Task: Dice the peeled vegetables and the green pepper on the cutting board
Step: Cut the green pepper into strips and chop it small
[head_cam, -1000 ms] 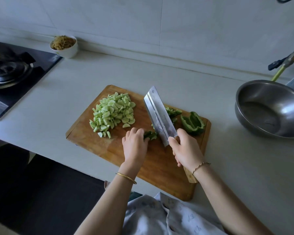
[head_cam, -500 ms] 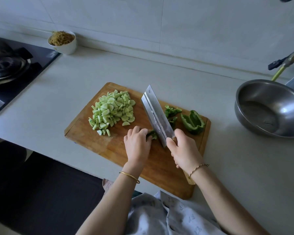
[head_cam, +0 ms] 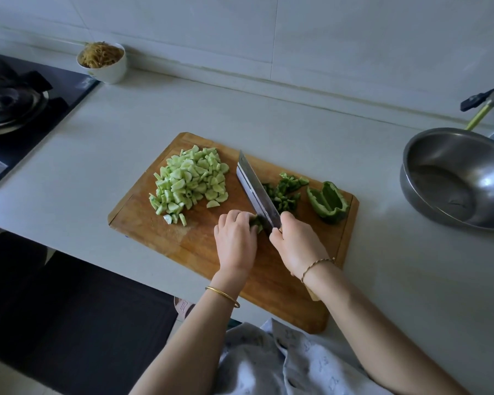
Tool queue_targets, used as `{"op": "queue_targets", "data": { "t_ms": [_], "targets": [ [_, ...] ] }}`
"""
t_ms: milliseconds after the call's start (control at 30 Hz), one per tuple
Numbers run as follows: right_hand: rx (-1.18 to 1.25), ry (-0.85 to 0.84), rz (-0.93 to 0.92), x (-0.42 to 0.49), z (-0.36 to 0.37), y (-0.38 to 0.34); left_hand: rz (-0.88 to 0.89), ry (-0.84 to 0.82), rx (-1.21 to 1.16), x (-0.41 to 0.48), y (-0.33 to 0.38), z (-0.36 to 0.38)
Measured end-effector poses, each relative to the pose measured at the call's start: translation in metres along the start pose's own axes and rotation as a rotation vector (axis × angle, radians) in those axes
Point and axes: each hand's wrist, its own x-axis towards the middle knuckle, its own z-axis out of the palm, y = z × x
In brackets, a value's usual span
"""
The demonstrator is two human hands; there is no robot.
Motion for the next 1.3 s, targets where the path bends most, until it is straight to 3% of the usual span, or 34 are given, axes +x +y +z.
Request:
{"op": "queue_targets", "data": {
  "t_ms": [133, 333, 967, 1167, 1300],
  "targets": [
    [-0.005, 0.040, 0.005, 0.007, 0.006, -0.001, -0.003, 0.008, -0.012, -0.002, -0.002, -0.001],
    [0.261, 0.067, 0.060, 0.009, 0.001, 0.012, 0.019, -0.004, -0.043, -0.006, -0.009, -0.004],
    [-0.039, 0.026, -0.003, 0.000, 0.010, -0.006, 0.041, 0.056, -0.147, -0.006, -0.013, 0.004],
    [0.235, 0.056, 0.114, 0.008, 0.009, -0.001, 0.076, 0.054, -0.156, -0.013, -0.013, 0.005],
    [0.260, 0.112, 0.056, 0.005, -0.001, 0.001, 0.069, 0.026, -0.157, -0.003, -0.009, 0.004]
  ]
}}
